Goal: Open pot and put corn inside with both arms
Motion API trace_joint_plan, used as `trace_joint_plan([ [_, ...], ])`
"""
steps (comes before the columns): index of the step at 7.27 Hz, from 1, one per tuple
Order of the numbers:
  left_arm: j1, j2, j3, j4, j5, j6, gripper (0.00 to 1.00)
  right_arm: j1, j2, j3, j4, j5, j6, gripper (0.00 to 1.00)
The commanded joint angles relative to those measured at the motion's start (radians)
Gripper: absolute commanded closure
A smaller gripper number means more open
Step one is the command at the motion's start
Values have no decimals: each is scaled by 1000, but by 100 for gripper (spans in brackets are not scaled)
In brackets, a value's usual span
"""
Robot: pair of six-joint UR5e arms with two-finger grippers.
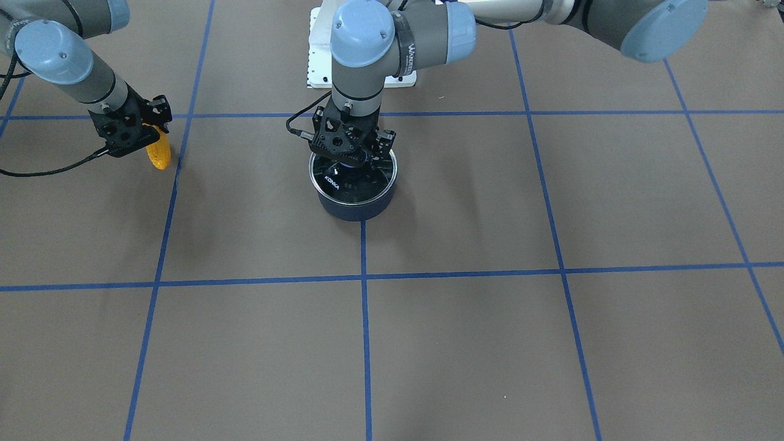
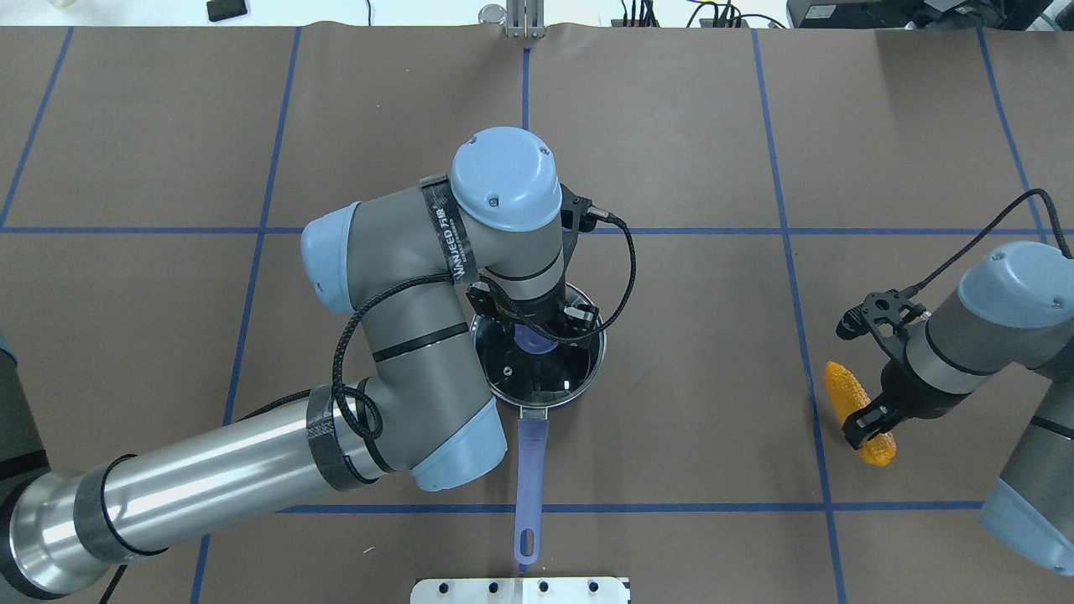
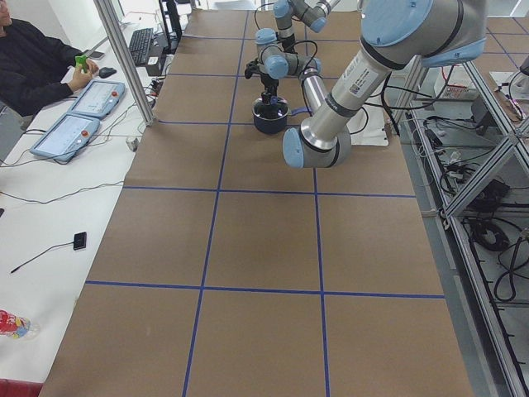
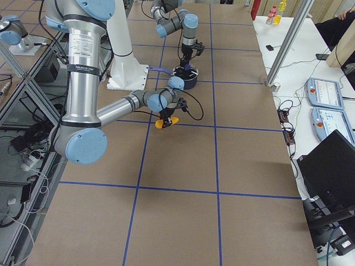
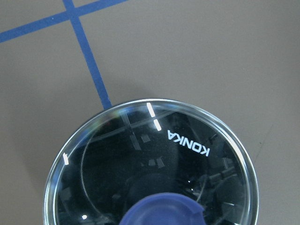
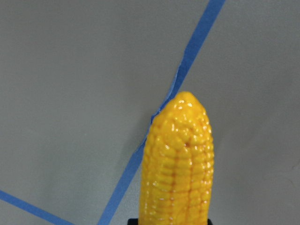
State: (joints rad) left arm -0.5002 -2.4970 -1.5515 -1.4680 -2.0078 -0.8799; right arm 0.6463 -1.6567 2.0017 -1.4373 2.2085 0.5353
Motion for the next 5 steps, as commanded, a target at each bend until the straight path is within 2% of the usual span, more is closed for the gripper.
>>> trace_joint_plan([
  [1, 0, 0, 1, 0, 1, -2, 27, -4, 0, -3, 0, -4, 0, 63],
  [3, 0, 3, 1, 0, 9, -8, 34, -4, 2, 0, 0, -4, 0, 63],
  [5, -1, 4, -4, 2, 9, -5, 36, -5, 14, -1, 0, -4, 0, 63],
])
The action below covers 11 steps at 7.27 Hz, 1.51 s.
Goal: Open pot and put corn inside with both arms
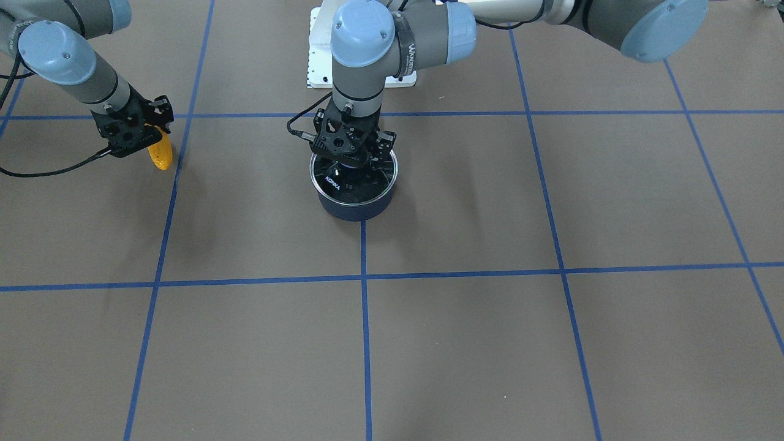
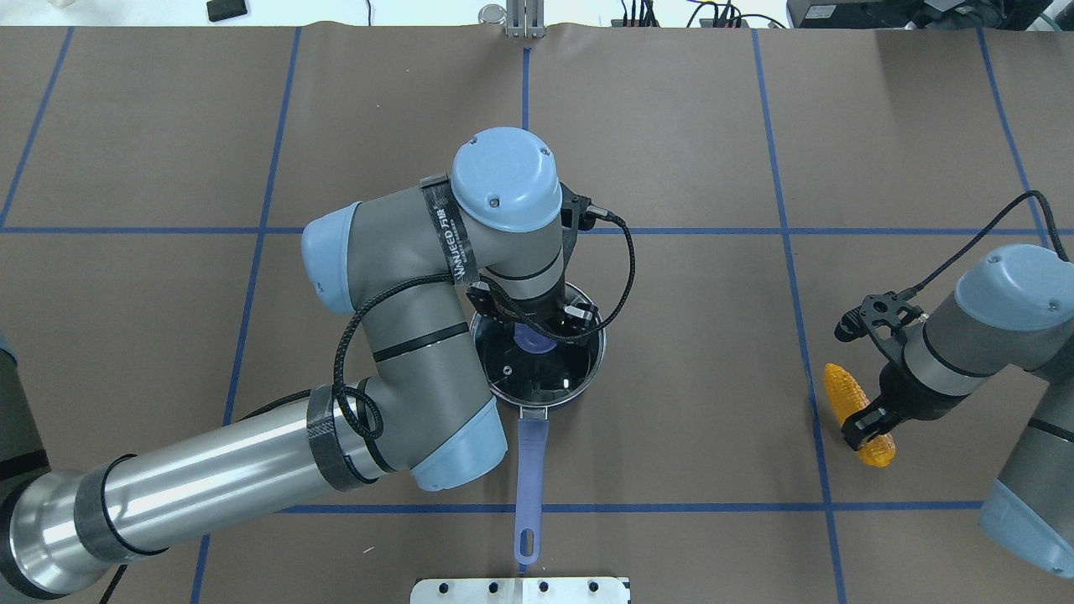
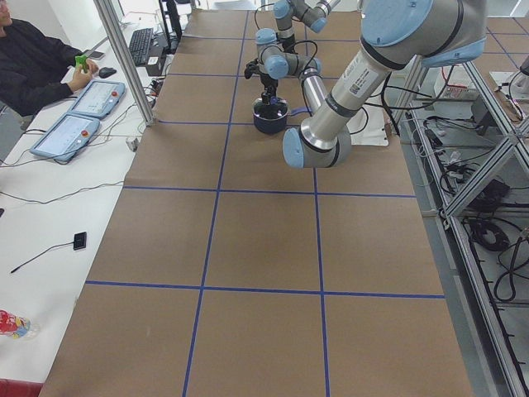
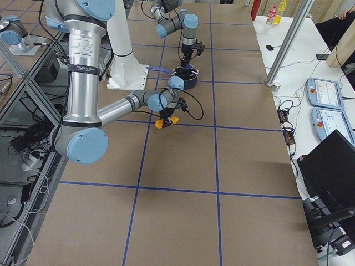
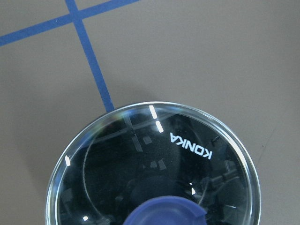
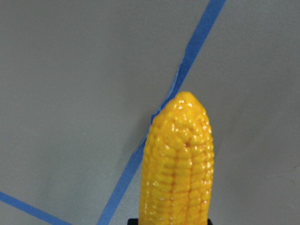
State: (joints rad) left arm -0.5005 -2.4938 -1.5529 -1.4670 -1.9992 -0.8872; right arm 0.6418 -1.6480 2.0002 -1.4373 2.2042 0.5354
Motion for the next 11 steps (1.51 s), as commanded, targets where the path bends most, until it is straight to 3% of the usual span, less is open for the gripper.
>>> trace_joint_plan([
  [1, -3, 1, -7, 1, 0, 7, 37, -1, 8, 2, 0, 3, 0, 63],
  [3, -18, 1, -13, 1, -1, 10, 38, 7, 43, 6, -14, 8, 0, 63],
  [7, -110, 3, -26, 1, -29, 60, 39, 39, 426, 28, -439, 12, 1, 63],
  [11, -228, 90, -53, 2, -136, 209, 40, 35, 571, 14, -453, 3, 17, 62],
])
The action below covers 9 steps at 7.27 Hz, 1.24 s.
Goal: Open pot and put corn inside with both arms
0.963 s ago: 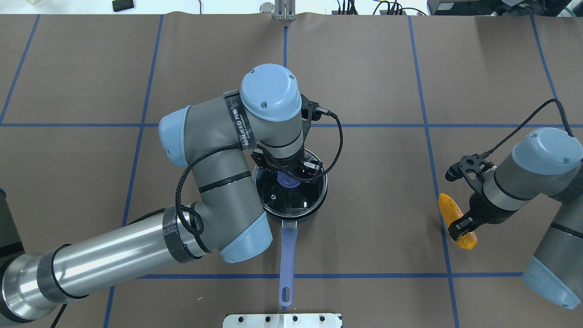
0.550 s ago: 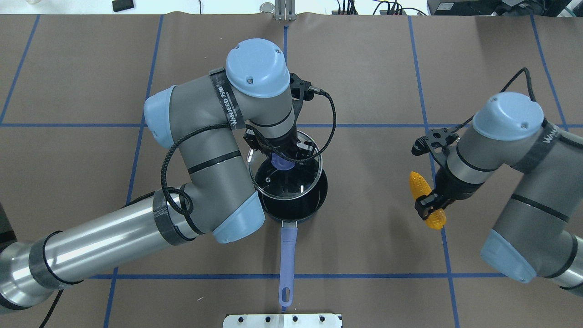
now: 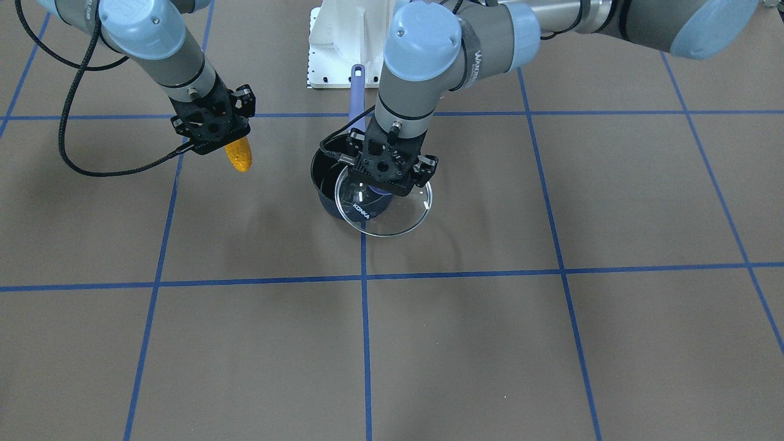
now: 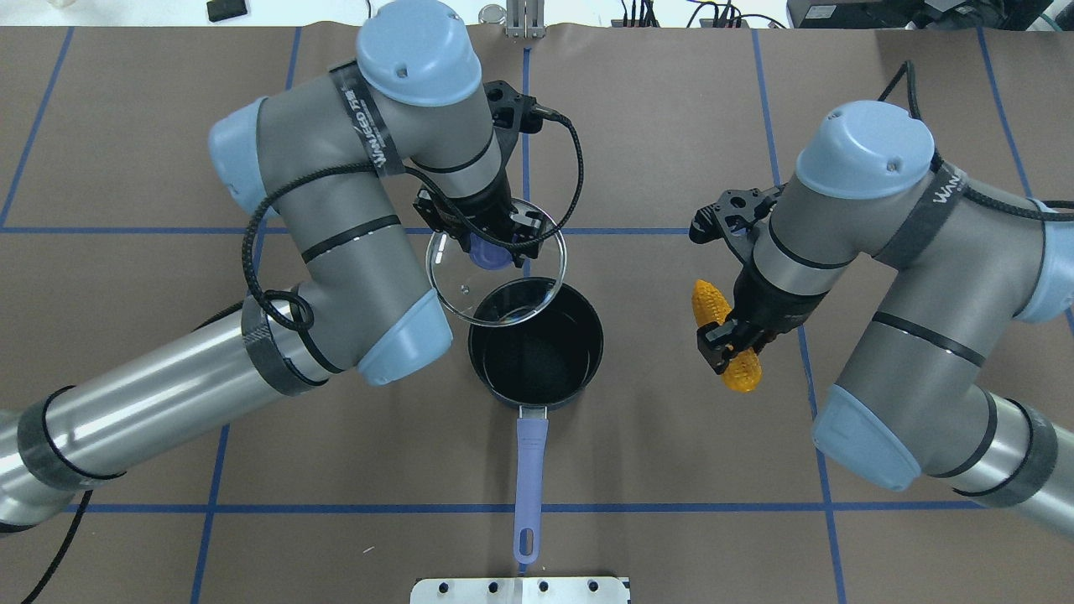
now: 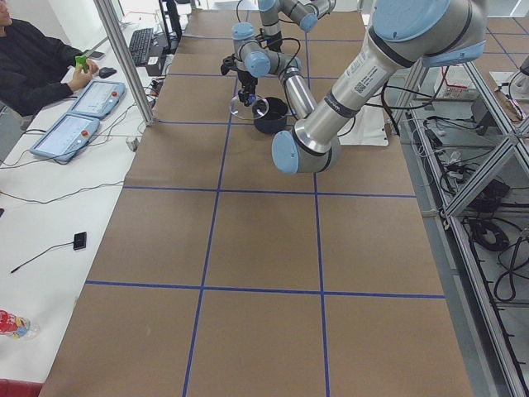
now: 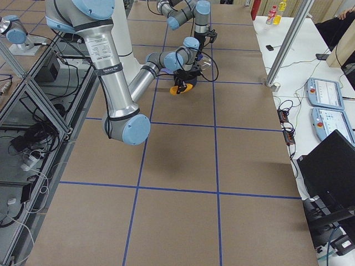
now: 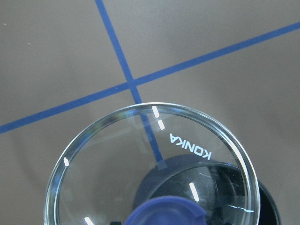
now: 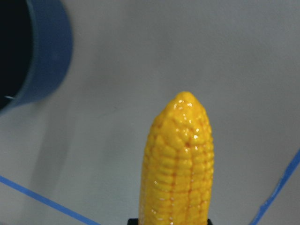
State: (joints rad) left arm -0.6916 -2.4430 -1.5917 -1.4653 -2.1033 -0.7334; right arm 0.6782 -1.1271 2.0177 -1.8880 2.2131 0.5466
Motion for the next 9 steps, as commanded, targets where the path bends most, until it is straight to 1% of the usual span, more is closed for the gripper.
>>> trace_joint_plan([
  [1, -64, 86, -42, 0, -37, 109, 40, -5, 85, -17, 3, -9, 6, 60],
  [2, -89, 135, -62, 0, -67, 182, 40, -12, 126, -34, 4, -13, 6, 59],
  [3, -120, 177, -76, -1, -84, 239, 40, -35, 151, -68, 62, -44, 9, 58],
  [4, -146, 209, -80, -3, -89, 297, 40, -60, 151, -121, 198, -82, 47, 58],
  [5, -178, 244, -80, -3, -115, 362, 40, -87, 156, -166, 293, -105, 87, 58],
  [6, -206, 277, -80, -3, -127, 424, 40, -115, 173, -178, 308, -133, 95, 58],
  [8, -217, 309, -79, -26, -127, 454, 40, -140, 216, -212, 308, -151, 122, 58],
  [9, -217, 314, -79, -30, -127, 454, 40, -140, 268, -270, 297, -139, 229, 58],
])
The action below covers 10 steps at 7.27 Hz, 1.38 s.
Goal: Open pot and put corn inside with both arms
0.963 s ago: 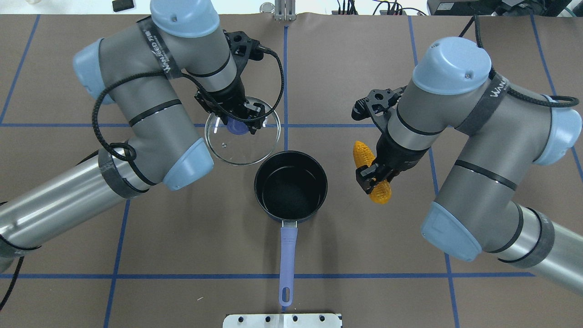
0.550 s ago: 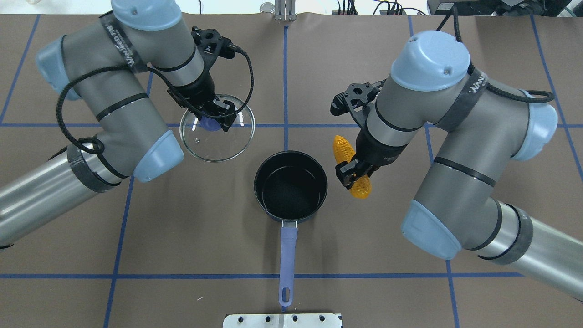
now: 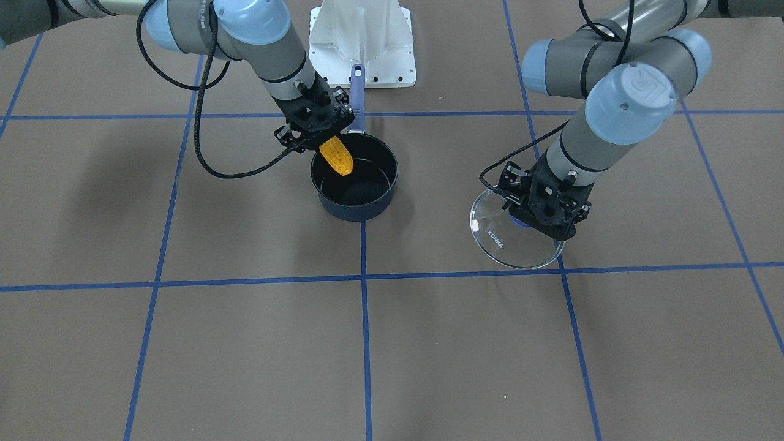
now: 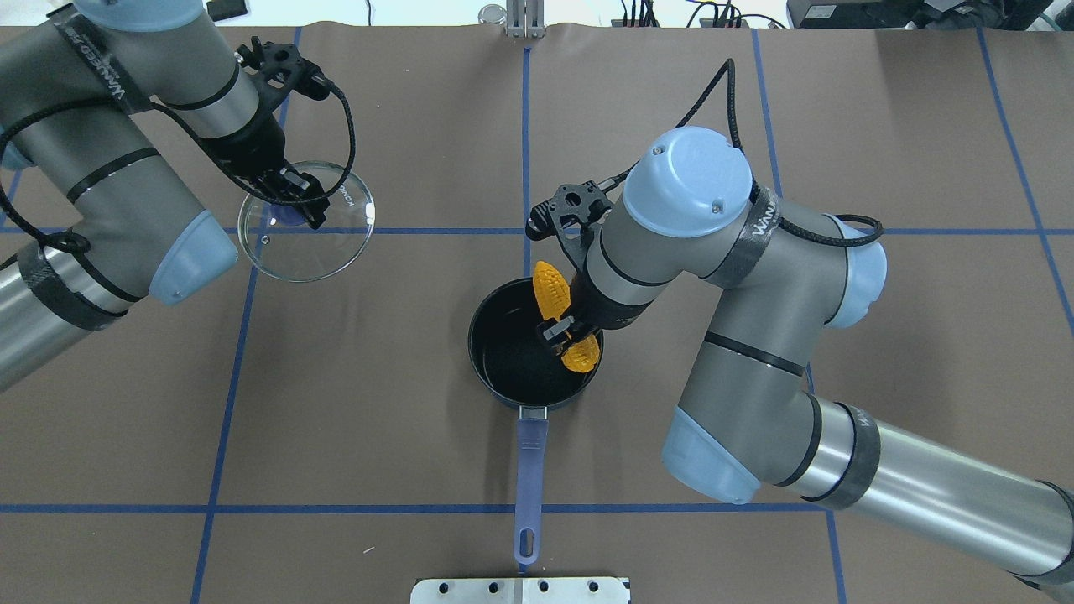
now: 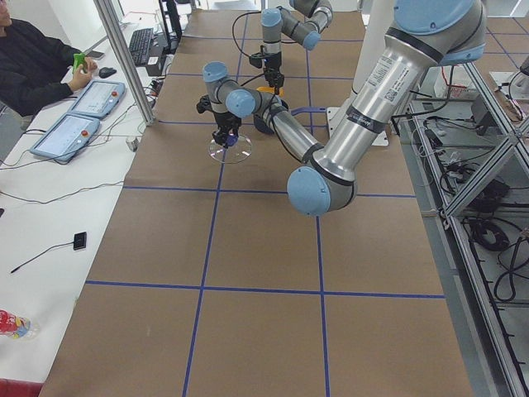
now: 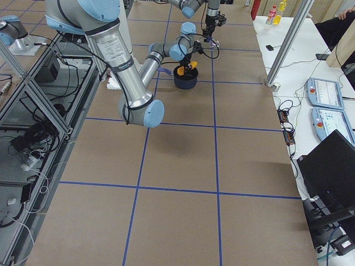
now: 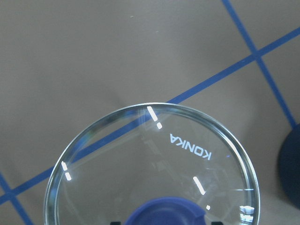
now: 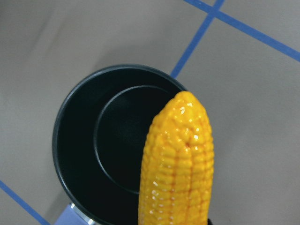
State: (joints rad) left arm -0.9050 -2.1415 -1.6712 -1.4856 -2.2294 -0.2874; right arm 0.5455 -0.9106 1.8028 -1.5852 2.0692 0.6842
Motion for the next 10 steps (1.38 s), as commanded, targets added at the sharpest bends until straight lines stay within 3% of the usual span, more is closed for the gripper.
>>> trace_joint_plan([
  [1, -5, 14, 1, -10, -1, 10, 40, -7, 61, -83, -6, 40, 185, 58],
  [3, -5, 15, 1, -10, -1, 10, 40, -7, 52, -82, -6, 95, 219, 58],
  [4, -5, 20, 1, -12, -1, 10, 40, -7, 52, -80, -6, 95, 218, 39],
  [5, -5, 20, 1, -13, -1, 11, 40, -7, 50, -79, -2, 88, 212, 4],
  [6, -5, 22, 1, -16, -1, 11, 40, -7, 52, -79, 2, 88, 204, 0],
  [9, -49, 72, -1, -19, -7, 100, 39, 78, 47, -42, 5, 95, 202, 0],
  [10, -86, 112, -1, -25, -54, 169, 39, 132, 32, -39, 5, 109, 199, 0],
])
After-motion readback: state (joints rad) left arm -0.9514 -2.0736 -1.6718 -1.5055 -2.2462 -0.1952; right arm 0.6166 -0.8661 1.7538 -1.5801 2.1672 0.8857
